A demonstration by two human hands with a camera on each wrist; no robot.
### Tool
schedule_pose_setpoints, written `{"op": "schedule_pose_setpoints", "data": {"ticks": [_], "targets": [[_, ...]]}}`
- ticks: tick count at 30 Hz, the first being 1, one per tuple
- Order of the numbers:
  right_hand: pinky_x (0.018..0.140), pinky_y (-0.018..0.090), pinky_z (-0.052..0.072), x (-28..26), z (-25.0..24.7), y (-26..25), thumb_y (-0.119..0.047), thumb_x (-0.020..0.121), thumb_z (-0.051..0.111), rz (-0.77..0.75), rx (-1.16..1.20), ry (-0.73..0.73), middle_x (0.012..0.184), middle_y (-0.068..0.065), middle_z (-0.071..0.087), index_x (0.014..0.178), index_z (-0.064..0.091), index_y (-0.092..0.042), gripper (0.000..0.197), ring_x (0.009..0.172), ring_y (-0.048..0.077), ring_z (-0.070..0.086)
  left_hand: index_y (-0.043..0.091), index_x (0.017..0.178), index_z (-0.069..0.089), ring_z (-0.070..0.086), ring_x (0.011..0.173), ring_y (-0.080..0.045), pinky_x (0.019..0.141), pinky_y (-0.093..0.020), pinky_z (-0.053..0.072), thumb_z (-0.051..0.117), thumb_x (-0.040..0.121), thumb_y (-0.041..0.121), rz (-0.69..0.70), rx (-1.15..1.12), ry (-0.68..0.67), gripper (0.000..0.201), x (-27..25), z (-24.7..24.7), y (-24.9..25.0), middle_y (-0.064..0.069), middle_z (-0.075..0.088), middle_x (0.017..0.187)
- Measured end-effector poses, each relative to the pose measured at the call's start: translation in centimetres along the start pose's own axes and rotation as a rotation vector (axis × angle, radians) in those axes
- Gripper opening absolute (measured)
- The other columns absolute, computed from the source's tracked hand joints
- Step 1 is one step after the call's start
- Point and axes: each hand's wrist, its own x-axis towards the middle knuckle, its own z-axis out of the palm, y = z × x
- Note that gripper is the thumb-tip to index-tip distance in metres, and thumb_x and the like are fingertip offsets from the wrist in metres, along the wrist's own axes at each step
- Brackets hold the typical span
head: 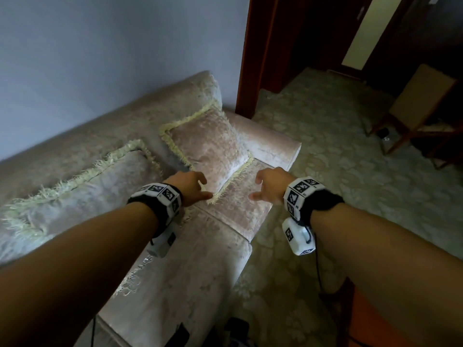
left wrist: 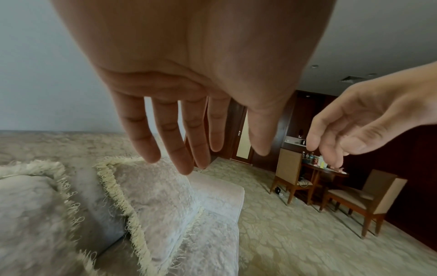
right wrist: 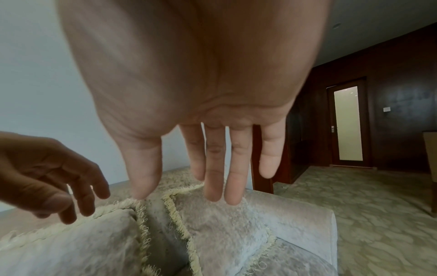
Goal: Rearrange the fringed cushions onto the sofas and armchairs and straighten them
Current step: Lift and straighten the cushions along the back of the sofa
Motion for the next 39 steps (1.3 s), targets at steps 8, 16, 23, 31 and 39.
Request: {"op": "schedule_pose_setpoints", "data": {"ticks": [8, 16, 23, 31, 39], "targets": [[0.093, 0.043, 0.053, 10.2, -2.2, -4.5, -0.062, 0.087, 0.065, -0.119, -0.046, -0.073, 0.113, 0.006, 0.069, 0.129, 0.058, -0.01, 0.067, 0.107, 0.027, 0.063, 0.023, 0.132, 0.06, 0.063, 0.111, -0.028, 0.094, -0.042, 0.053, 0.063, 0.09, 0.058, -0.101, -0.071, 0.028, 0.055, 4.7, -2.3, -6.5, -0.003, 0.067, 0.126], [0.093, 0.044, 0.052, 21.8, -1.8, -13.6, -0.066, 0.087, 0.062, -0.442, -0.183, -0.194, 0.123, 0.014, 0.065, 0.127, 0.06, -0.006, 0.073, 0.108, 0.032, 0.063, 0.026, 0.136, 0.057, 0.063, 0.115, -0.024, 0.1, -0.039, 0.05, 0.067, 0.086, 0.06, -0.509, -0.337, 0.05, 0.061, 3.0, -1.0, -16.7, 0.004, 0.069, 0.125], [0.082, 0.037, 0.052, 31.6, 1.2, -20.9, -0.075, 0.079, 0.062, -0.684, -0.169, -0.309, 0.107, 0.005, 0.069, 0.118, 0.063, -0.013, 0.073, 0.092, 0.023, 0.063, 0.022, 0.134, 0.057, 0.065, 0.114, -0.023, 0.1, -0.039, 0.05, 0.068, 0.087, 0.058, -0.919, -0.47, 0.095, 0.061, 0.1, 1.2, -23.0, 0.002, 0.071, 0.124], [0.101, 0.039, 0.047, 38.3, 4.9, -23.2, -0.074, 0.076, 0.066, -0.655, -0.076, -0.436, 0.136, 0.01, 0.062, 0.137, 0.055, -0.006, 0.091, 0.124, 0.033, 0.058, 0.023, 0.133, 0.056, 0.065, 0.115, -0.024, 0.099, -0.039, 0.049, 0.065, 0.083, 0.067, -1.144, -0.562, 0.089, 0.067, 0.6, 5.6, -26.7, 0.002, 0.071, 0.124], [0.071, 0.025, 0.041, 43.8, 9.2, -26.3, -0.067, 0.076, 0.072, -0.581, -0.076, -0.426, 0.097, -0.001, 0.065, 0.08, 0.053, -0.02, 0.051, 0.087, 0.022, 0.057, 0.023, 0.147, 0.036, 0.062, 0.119, -0.031, 0.095, -0.044, 0.052, 0.073, 0.073, 0.07, -1.287, -0.645, 0.153, 0.095, 3.6, 11.8, -32.4, -0.007, 0.063, 0.135]]}}
